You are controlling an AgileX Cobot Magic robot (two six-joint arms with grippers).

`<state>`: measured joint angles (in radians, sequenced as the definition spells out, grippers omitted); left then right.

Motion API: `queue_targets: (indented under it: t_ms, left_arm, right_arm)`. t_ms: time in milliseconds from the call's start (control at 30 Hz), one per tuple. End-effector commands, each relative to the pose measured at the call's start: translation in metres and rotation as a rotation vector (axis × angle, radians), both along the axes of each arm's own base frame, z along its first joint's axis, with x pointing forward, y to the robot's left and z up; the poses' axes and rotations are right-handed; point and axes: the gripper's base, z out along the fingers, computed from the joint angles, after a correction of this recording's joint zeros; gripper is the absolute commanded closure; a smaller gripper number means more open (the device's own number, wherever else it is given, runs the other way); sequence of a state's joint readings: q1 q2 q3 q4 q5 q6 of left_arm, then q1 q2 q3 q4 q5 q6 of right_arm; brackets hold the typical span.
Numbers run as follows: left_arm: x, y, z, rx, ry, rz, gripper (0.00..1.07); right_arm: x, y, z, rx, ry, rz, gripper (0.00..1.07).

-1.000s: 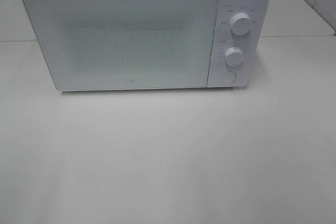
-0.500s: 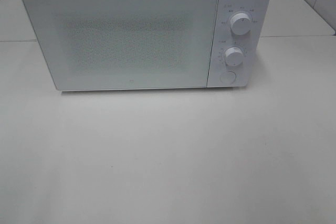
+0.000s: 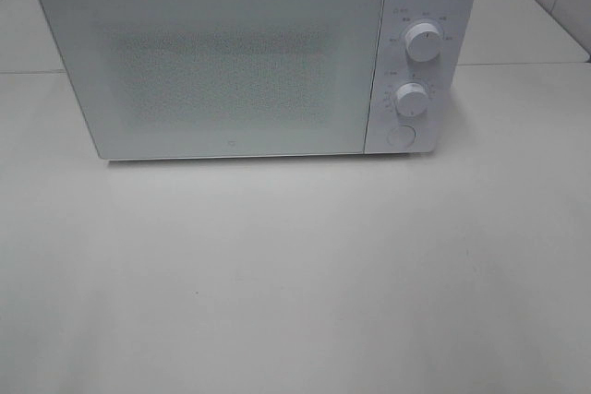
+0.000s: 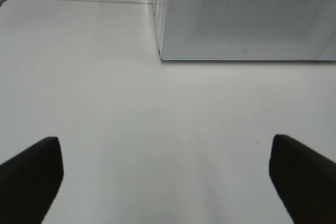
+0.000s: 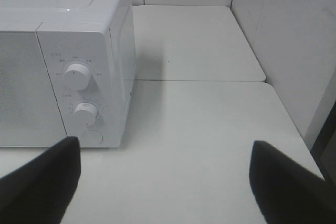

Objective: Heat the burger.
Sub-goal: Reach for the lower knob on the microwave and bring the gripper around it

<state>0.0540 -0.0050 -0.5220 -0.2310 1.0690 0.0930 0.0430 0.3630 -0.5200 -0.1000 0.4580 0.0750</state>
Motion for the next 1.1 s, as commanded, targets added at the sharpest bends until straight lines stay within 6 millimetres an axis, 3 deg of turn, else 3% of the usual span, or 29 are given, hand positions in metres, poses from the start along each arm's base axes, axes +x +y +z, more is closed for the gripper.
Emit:
queue_targets:
  t_ms: [33, 233, 467, 800, 900, 1100]
  left_arm:
    - [-0.002, 0.000, 0.000, -0.005, -0.018, 0.003, 0.06]
    - [-0.002, 0.000, 0.000, -0.005, -0.018, 0.003, 0.06]
    - [-0.002, 0.000, 0.000, -0.005, -0.018, 0.003, 0.06]
    - [-0.002, 0.000, 0.000, -0.005, -0.018, 0.003, 0.06]
    - [-0.002, 0.000, 0.000, -0.005, -0.018, 0.003, 0.06]
    - [-0.002, 0.000, 0.000, -0.005, -0.018, 0.003, 0.06]
  right_arm:
    - [0.016, 0.001, 0.006, -0.006, -0.045, 0.002, 0.31]
    - [0.039, 0.002, 0.002, -0.011, -0.045, 0.014, 0.31]
    - [0.072, 0.006, -0.027, -0.006, -0.062, 0.042, 0.31]
    - [0.107, 0.011, -0.052, 0.014, -0.193, 0.084, 0.31]
    - [0.110, 0.012, -0.056, 0.011, -0.191, 0.088, 0.31]
    - [0.134, 0.011, -0.086, -0.050, -0.133, 0.075, 0.31]
